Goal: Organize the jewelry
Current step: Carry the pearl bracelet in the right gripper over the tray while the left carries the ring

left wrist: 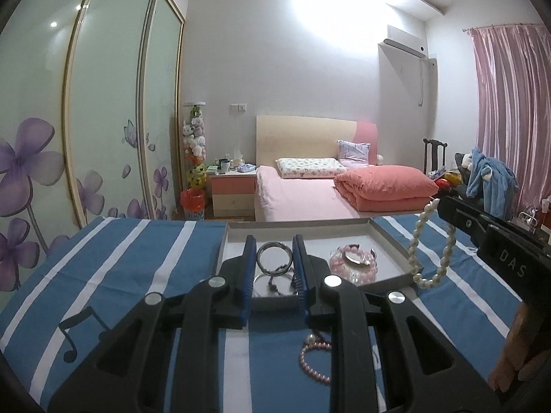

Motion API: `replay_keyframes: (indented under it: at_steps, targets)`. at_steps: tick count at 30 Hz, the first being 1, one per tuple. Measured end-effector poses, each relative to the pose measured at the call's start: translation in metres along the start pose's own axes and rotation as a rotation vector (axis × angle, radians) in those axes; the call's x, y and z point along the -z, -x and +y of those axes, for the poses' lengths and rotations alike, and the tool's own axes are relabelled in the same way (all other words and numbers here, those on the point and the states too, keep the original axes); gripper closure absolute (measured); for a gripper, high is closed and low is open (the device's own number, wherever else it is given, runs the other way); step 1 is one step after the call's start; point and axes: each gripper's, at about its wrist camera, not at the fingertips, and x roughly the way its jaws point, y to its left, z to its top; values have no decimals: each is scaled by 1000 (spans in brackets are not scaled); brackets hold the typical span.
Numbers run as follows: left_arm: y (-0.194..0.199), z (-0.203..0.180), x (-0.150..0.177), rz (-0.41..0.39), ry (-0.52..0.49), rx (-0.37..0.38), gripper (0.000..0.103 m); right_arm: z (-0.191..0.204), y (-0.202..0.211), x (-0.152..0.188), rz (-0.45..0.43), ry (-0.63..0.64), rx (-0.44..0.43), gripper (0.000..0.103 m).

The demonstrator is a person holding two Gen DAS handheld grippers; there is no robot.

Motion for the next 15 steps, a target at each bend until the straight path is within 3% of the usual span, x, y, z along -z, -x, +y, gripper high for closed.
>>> replay_keyframes:
  at_steps: [7,15]
  targets:
    - [-23,0,-14,-4,18,-8,81,-2,-18,-12,-49,1,28,93]
    - [-64,7,-24,28,48,-13,81,-12,-46,-19,-22,-16,37,93]
